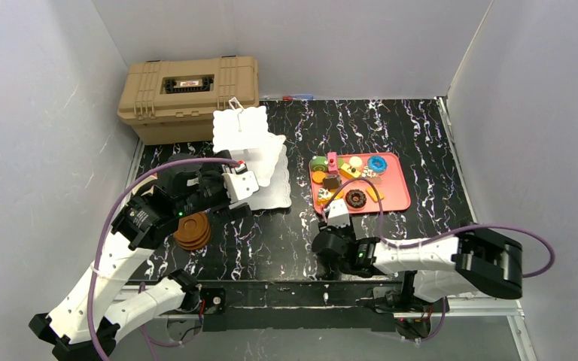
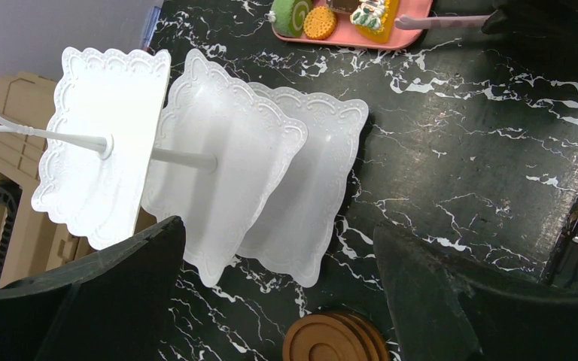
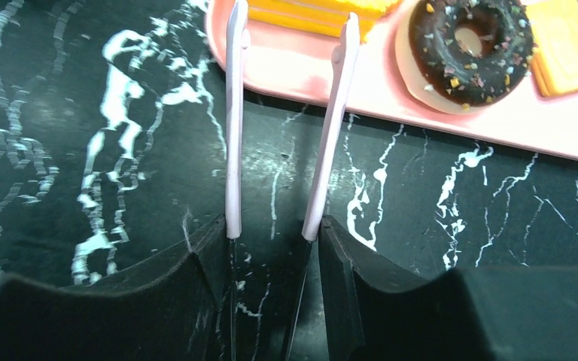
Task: Serve the afternoon tea
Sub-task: Pick up the clamp from the tray, then adjust the clamp.
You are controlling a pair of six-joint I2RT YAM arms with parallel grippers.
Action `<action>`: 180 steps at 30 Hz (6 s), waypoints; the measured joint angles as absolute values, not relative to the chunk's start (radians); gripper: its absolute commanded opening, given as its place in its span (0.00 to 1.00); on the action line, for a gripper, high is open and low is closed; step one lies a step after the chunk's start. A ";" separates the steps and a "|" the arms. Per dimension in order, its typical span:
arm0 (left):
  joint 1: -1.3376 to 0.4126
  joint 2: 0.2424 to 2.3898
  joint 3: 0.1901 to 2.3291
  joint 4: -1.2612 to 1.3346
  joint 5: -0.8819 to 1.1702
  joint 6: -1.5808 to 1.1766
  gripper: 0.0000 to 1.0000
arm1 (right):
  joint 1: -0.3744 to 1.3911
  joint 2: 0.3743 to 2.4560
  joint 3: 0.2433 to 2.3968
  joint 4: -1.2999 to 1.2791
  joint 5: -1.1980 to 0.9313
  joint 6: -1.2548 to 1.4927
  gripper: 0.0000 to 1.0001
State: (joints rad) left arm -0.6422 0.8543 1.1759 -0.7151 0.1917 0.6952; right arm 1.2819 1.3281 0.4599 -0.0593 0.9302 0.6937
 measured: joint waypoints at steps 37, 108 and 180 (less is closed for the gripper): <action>-0.642 0.790 1.143 -0.726 0.270 0.829 0.93 | 0.726 1.330 1.105 -0.787 0.022 0.244 0.55; -0.889 0.978 1.052 -0.233 0.037 0.503 0.00 | 0.374 0.953 0.984 -0.157 -0.490 0.794 0.98; -0.889 1.003 1.319 -0.200 0.211 0.503 0.76 | 0.709 1.311 0.799 1.233 -0.212 1.473 0.50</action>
